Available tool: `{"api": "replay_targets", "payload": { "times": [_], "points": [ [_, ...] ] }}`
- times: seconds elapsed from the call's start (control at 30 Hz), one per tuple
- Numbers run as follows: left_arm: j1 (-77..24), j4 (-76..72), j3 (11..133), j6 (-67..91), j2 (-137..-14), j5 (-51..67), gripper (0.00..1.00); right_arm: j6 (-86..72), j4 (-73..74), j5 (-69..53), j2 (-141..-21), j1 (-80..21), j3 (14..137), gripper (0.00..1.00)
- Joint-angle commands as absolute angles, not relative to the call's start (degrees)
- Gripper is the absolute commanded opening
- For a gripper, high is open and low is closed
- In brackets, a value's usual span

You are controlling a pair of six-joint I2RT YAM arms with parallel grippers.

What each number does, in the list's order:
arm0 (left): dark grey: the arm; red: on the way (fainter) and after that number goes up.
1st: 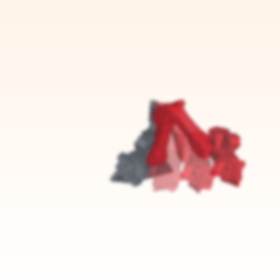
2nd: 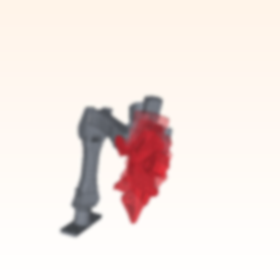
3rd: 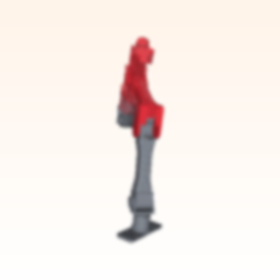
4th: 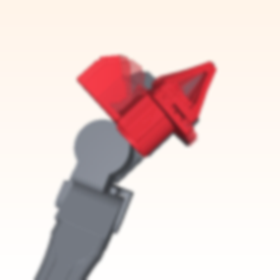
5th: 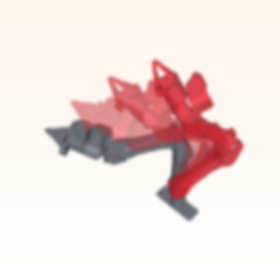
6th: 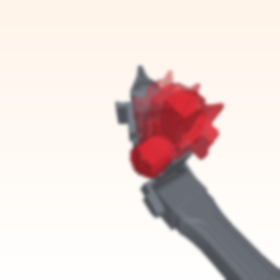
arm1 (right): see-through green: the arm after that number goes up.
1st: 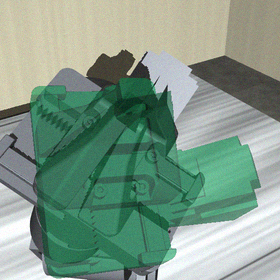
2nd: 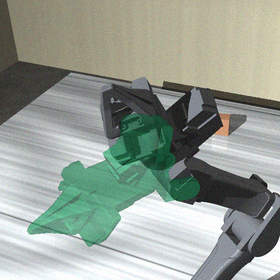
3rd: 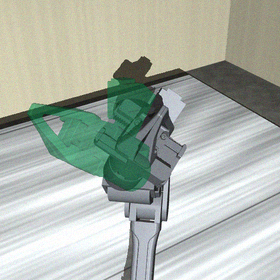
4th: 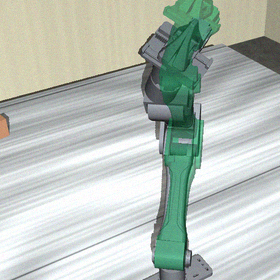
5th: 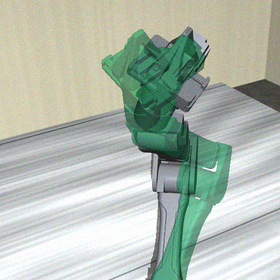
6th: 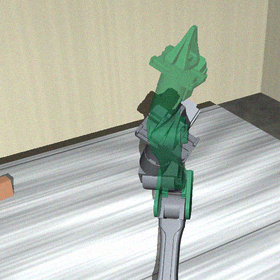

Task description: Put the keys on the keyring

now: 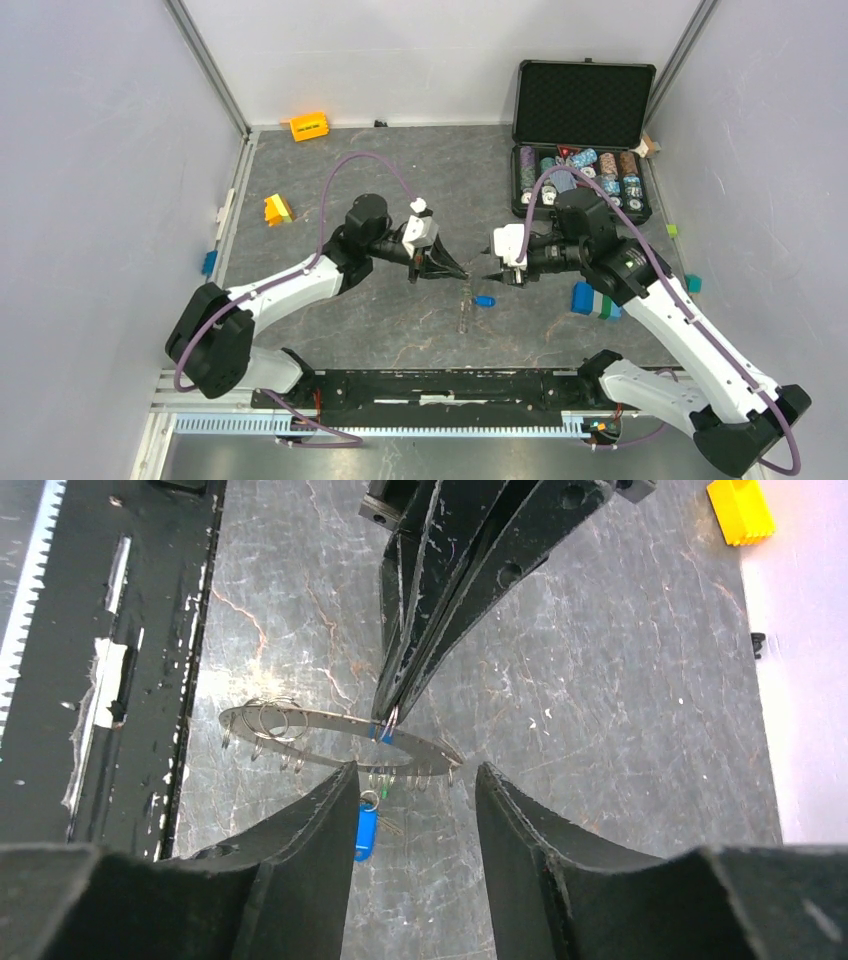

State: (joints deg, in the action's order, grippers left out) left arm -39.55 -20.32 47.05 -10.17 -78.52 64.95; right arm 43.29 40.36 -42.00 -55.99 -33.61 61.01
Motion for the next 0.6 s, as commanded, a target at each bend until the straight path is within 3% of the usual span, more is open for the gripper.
{"api": "replay_targets", "payload": {
  "times": [0.0,0.57],
  "points": [
    [-38.6,-53.8,41.2,8.5,-77.3,69.7,0.02,45.0,39.2,-47.5,-55.0,-32.5,59.4,0.49],
    [-38.8,-74.3,35.0,19.4,-80.3,61.6,0.02,40.3,28.2,-53.0,-55.5,-32.0,54.4,0.39]
  ]
}}
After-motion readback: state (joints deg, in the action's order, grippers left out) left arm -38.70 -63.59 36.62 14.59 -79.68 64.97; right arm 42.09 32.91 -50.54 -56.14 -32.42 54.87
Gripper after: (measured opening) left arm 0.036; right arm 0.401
